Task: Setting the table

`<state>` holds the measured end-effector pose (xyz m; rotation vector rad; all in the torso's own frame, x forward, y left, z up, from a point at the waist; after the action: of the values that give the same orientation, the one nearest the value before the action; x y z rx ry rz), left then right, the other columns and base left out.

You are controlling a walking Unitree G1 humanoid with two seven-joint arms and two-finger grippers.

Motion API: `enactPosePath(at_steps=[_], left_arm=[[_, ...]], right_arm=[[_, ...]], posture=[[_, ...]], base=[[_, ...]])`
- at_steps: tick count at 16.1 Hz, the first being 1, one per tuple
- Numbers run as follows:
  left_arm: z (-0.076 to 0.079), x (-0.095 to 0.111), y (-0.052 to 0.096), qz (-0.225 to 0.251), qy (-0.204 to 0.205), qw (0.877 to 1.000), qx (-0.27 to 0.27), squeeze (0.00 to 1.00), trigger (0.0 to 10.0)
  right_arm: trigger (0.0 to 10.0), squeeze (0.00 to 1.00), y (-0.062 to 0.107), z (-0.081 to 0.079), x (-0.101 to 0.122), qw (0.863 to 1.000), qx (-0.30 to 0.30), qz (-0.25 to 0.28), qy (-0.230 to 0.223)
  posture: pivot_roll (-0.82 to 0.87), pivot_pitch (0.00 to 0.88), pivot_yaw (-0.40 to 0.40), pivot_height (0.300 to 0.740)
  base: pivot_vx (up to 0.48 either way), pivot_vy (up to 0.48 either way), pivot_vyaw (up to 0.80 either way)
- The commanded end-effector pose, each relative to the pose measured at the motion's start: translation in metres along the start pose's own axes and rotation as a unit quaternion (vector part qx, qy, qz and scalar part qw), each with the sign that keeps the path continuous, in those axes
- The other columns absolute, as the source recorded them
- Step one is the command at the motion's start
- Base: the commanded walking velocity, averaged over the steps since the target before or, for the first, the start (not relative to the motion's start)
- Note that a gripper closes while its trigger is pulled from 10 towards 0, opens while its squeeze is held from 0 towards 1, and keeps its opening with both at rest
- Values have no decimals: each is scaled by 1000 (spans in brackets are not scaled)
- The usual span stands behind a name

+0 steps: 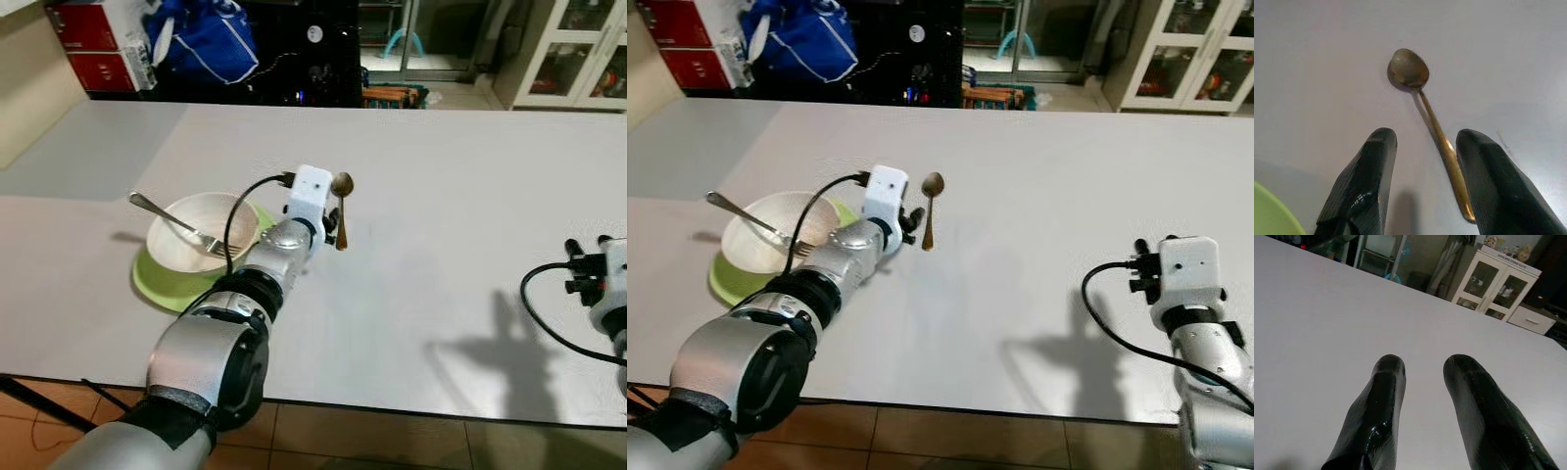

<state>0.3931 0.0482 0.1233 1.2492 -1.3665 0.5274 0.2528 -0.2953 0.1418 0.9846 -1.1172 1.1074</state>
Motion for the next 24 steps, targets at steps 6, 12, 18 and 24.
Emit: enactPosePath(at_steps=[6, 12, 18, 24], left_arm=[[0, 13, -1, 6, -33, 999, 7, 0, 10000], [-1, 9, -1, -13, -34, 999, 14, 0, 10000], [20, -20, 1, -75, 16, 996, -42, 0, 10000], [36, -24, 1, -79, -51, 992, -88, 0, 10000]], right_arm=[[10000, 0, 1, 1, -1, 1000, -3, 3, 1], [10000, 0, 1, 0, -1, 1000, -2, 2, -1], [10000, 0, 2, 2, -1, 1000, -4, 2, 3], [10000, 0, 10, 2, -1, 1000, -3, 1, 7]], posture=[[-288, 0, 42, 740], [-288, 0, 46, 740], [-306, 0, 57, 740], [-333, 0, 71, 740]], base=[[400, 0, 0], [0, 0, 0], [0, 0, 0], [0, 0, 0]])
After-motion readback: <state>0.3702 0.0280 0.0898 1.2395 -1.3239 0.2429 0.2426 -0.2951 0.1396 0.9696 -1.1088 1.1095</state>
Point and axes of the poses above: a point about 5 cm out from each wrist's last joint towards the gripper, its own y axis pointing back from the gripper into the wrist, its own x axis along the axis of the wrist's last joint, z = x × y, the point moved 1 cm from there along -y, pointing out of the wrist towards the gripper, and after that the axes turned 12 degrees about -y, right-handed, at the moved point
